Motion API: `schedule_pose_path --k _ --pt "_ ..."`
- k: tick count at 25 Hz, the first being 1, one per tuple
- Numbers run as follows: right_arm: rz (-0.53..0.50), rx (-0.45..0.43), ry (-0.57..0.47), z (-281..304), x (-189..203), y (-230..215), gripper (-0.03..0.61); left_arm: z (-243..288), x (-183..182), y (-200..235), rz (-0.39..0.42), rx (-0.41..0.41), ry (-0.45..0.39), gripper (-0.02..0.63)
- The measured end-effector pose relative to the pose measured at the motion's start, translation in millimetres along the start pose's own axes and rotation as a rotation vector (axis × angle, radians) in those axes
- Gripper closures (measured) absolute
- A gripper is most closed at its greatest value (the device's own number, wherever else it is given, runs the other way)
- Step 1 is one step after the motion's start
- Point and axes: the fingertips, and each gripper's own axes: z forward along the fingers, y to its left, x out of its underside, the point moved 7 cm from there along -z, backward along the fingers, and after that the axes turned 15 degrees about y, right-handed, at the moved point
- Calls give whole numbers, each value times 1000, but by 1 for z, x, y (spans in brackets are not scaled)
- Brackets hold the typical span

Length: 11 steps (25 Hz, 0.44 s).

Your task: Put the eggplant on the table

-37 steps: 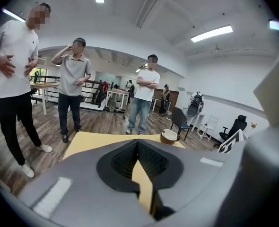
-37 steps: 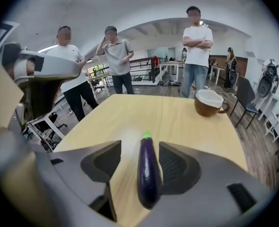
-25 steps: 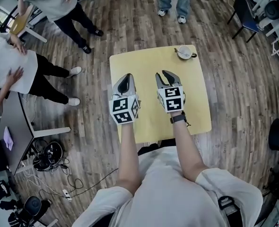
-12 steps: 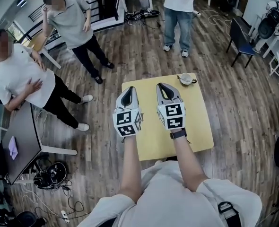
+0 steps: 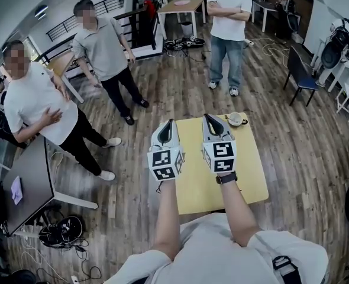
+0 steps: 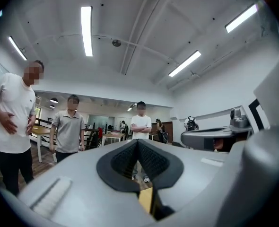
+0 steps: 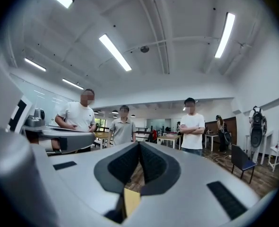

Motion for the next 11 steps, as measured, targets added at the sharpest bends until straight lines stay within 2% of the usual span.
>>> schedule_pose_path --k 6,11 --pt "1 26 -29 -13 1 3 566 -8 -6 -12 15 18 -40 606" --pt "-21 10 -86 -1 -23 26 566 -19 -27 16 43 -9 -103 606"
